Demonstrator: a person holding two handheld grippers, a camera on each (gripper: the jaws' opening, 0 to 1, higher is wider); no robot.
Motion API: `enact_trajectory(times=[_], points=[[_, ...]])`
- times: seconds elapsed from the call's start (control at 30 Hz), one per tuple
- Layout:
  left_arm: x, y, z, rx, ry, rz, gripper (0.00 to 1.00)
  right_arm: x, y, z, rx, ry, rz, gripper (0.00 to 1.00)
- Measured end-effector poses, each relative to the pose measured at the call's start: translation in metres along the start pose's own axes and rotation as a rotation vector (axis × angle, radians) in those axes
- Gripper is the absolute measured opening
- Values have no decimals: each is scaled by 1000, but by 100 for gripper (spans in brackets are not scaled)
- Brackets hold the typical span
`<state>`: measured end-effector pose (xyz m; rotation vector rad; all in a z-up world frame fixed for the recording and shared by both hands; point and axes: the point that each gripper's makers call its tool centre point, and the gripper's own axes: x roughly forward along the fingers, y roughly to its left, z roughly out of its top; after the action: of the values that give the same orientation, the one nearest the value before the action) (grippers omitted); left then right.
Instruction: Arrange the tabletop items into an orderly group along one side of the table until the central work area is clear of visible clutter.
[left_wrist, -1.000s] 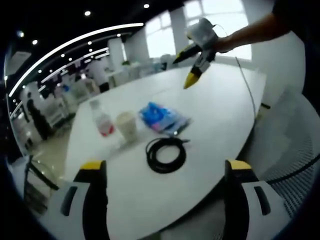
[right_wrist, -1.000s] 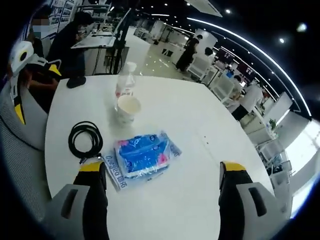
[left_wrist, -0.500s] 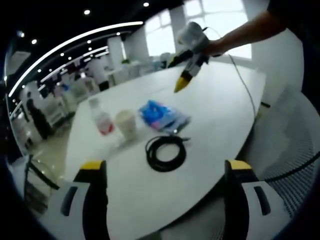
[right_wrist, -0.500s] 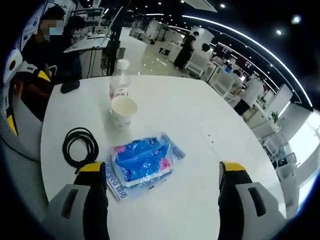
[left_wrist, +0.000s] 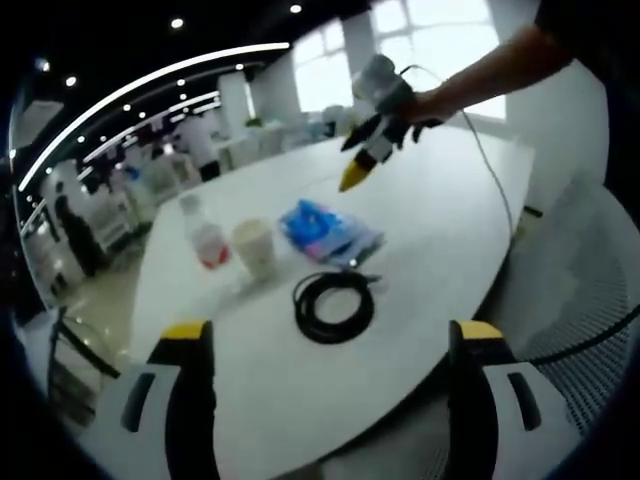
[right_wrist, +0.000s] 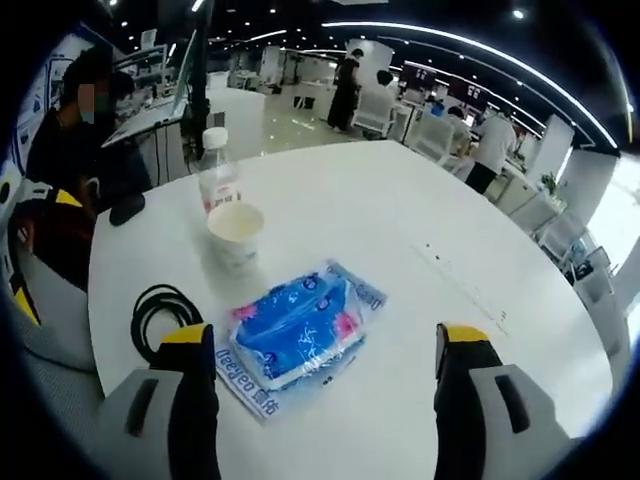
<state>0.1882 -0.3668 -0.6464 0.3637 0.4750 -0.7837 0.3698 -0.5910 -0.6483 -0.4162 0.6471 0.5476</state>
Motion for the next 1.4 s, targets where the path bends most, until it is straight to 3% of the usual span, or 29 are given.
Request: enact_trajectory(times=[0.57, 0.93, 1.23, 1.4], points=[[1, -1, 2, -12, -12, 2, 94, 22, 2, -12, 107, 34, -6, 79], [1, 0, 3, -30, -20, 1, 90, 38, 2, -19, 128, 61, -17, 72], [1, -3, 5, -11, -36, -19, 73, 48, 8, -15, 134, 37, -4, 61], [1, -3, 3, -15, -23, -17, 70, 53, 10, -17, 144, 42, 0, 55]])
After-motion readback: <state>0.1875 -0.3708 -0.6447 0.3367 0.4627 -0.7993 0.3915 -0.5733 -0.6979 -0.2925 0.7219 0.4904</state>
